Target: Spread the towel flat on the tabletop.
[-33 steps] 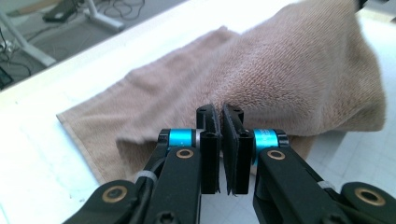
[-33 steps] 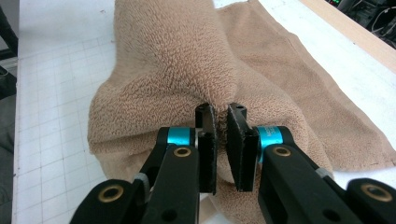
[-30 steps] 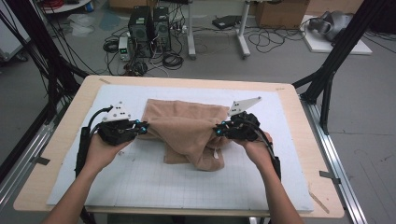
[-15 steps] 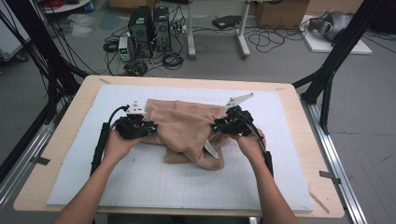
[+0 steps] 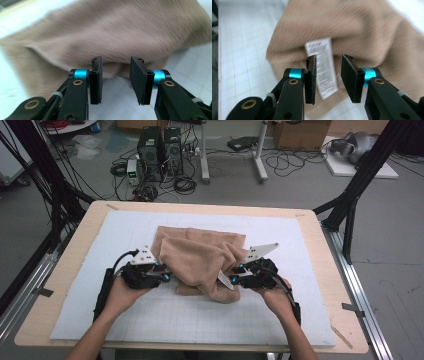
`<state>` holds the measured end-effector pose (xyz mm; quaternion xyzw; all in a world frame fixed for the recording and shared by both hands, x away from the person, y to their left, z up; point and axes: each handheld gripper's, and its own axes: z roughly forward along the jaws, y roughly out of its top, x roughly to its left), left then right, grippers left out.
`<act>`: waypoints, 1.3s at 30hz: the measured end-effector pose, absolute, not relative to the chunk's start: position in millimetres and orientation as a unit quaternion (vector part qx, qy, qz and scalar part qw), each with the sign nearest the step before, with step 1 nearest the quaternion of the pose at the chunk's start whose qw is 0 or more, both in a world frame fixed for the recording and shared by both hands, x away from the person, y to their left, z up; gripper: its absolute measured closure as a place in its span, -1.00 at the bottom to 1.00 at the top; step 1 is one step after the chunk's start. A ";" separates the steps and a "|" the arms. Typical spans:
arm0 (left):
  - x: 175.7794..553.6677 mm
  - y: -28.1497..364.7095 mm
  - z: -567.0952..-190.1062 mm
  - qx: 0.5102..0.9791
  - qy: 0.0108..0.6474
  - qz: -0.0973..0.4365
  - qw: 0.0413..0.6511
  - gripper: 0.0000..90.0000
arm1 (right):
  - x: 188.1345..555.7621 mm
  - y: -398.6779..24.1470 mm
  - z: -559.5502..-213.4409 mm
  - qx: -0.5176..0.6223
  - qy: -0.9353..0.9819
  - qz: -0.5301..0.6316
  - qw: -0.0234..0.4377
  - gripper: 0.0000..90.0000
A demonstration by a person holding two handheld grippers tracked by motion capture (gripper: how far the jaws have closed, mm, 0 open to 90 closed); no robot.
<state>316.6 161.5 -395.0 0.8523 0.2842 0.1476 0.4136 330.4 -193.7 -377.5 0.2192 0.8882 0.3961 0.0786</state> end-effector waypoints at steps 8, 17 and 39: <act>313.3 129.4 -428.2 0.881 0.257 0.104 0.383 0.40 | 328.2 -186.0 -414.1 0.218 0.901 0.370 0.056 0.44; 312.3 118.6 -435.9 0.883 0.247 0.125 0.378 0.64 | 329.2 -181.0 -434.7 0.223 0.907 0.356 0.035 0.56; 296.8 137.6 -425.4 0.882 0.239 0.110 0.391 0.98 | 317.7 -204.7 -415.7 0.204 0.900 0.384 0.035 0.93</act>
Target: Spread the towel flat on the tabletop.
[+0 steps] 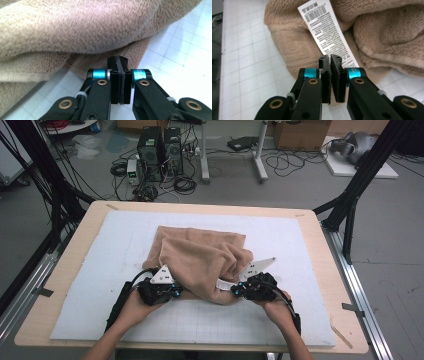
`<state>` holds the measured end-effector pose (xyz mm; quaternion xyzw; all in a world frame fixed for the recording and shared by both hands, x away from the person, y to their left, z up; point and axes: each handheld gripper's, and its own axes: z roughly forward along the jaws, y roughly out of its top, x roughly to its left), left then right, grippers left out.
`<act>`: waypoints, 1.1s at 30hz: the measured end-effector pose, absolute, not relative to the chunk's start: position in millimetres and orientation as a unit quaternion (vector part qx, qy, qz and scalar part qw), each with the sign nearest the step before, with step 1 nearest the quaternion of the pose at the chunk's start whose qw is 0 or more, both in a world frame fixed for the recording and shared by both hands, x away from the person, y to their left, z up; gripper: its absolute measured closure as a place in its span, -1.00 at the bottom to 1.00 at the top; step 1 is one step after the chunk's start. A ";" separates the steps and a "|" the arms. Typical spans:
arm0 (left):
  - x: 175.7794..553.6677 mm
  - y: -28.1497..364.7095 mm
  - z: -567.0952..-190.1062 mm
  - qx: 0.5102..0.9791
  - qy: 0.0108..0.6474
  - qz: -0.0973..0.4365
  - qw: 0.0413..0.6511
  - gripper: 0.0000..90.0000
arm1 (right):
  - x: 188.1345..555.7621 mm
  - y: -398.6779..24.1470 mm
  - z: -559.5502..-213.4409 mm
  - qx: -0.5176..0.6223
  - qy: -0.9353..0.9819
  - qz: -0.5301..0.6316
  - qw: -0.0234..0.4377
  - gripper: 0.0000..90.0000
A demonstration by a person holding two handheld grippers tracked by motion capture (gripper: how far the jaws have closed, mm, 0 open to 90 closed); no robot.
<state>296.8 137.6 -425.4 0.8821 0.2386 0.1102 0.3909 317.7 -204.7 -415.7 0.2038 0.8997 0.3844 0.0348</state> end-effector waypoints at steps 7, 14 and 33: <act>291.9 137.3 -429.9 0.886 0.229 0.081 0.394 0.47 | 312.7 -208.5 -418.6 0.194 0.900 0.390 0.027 0.51; 292.9 131.2 -436.5 0.897 0.219 0.103 0.370 0.53 | 314.4 -199.7 -430.9 0.190 0.913 0.361 0.022 0.31; 253.8 173.6 -409.6 0.882 0.215 0.122 0.402 0.91 | 291.3 -194.0 -413.7 0.134 0.918 0.372 0.011 0.99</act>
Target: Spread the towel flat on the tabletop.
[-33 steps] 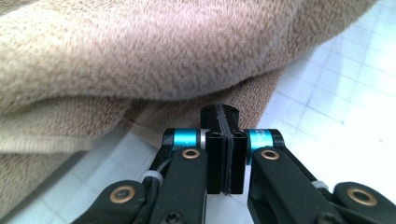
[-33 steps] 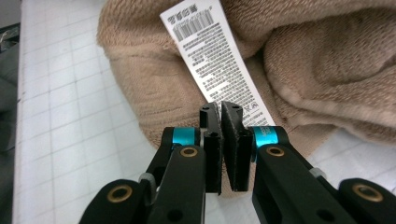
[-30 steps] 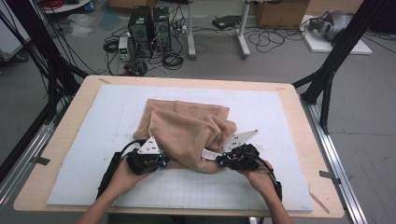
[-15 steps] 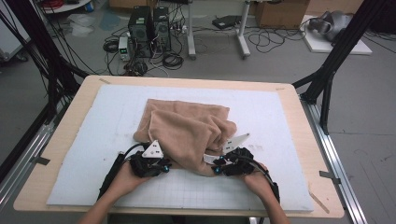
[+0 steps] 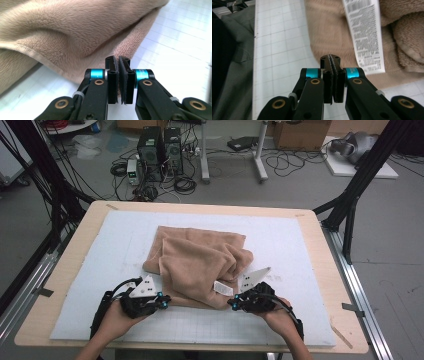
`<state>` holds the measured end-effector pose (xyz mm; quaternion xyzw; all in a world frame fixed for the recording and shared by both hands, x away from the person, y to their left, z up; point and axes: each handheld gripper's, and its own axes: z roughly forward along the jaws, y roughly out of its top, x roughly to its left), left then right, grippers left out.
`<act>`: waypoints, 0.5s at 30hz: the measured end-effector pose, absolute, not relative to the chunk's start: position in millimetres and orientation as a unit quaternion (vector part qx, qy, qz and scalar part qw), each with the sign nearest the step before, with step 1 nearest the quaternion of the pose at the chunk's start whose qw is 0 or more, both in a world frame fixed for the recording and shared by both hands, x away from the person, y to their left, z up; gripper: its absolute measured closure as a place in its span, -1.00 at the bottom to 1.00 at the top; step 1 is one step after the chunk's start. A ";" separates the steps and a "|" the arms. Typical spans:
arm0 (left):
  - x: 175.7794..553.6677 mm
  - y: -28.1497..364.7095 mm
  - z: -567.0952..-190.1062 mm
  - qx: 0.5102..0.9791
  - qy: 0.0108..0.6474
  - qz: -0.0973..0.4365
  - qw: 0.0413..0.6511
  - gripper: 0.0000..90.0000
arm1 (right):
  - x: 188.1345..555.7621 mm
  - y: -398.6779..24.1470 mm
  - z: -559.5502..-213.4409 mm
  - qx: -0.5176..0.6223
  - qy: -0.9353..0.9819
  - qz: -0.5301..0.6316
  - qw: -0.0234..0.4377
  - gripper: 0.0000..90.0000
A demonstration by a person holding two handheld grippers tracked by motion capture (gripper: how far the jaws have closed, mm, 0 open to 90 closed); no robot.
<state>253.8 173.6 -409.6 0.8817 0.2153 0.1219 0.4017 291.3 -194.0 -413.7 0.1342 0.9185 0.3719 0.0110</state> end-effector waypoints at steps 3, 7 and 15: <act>240.7 184.5 -404.3 0.882 0.210 0.126 0.403 0.91 | 289.6 -193.5 -413.3 0.138 0.919 0.369 0.017 0.97; 223.2 204.0 -397.7 0.877 0.216 0.135 0.407 0.91 | 292.1 -192.7 -412.5 0.143 0.917 0.373 0.021 0.88; 211.7 246.4 -399.2 0.861 0.261 0.146 0.412 0.89 | 305.1 -181.6 -415.7 0.162 0.915 0.366 0.050 0.57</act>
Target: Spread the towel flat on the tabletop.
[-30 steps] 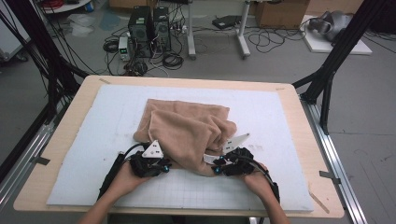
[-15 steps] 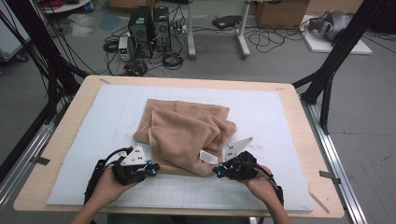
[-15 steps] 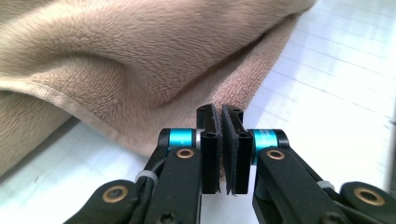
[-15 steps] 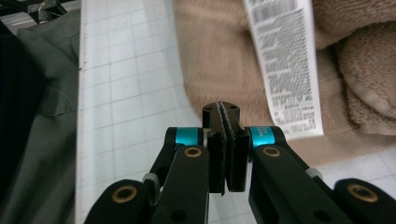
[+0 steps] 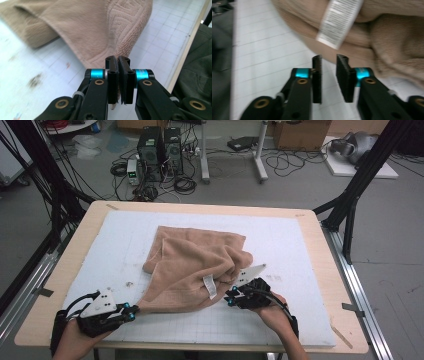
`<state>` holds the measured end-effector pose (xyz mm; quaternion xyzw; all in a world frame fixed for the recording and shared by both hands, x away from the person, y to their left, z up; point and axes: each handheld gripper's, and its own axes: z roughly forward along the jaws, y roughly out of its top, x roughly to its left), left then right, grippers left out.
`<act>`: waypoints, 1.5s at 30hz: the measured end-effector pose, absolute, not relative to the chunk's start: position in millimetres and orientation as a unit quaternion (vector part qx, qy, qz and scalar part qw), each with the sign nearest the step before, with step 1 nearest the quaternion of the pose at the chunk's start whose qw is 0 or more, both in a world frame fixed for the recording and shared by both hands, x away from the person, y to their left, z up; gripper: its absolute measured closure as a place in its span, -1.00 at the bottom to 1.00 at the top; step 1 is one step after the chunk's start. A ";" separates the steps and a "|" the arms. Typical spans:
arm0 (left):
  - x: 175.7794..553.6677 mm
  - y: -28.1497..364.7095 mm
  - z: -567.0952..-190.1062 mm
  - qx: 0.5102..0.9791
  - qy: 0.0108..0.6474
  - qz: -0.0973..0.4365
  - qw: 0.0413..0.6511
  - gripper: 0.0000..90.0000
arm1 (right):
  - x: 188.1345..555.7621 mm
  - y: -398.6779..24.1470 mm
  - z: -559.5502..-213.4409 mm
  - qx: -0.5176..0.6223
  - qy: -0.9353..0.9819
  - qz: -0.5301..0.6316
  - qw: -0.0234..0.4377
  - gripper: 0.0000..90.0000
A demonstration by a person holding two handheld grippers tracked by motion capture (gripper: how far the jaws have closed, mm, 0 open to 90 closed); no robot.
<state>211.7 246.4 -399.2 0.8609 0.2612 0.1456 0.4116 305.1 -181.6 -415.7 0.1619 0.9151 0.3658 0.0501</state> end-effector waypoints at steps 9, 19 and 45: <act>237.8 224.2 -415.2 0.858 0.272 0.110 0.422 0.34 | 320.1 -160.4 -429.7 0.180 0.918 0.347 0.061 0.36; 253.4 198.3 -441.6 0.875 0.267 0.106 0.390 0.74 | 326.3 -159.6 -434.9 0.191 0.918 0.344 0.051 0.96; 225.0 220.0 -411.5 0.859 0.261 0.116 0.425 0.70 | 255.5 -188.4 -407.5 0.118 0.923 0.367 0.020 0.80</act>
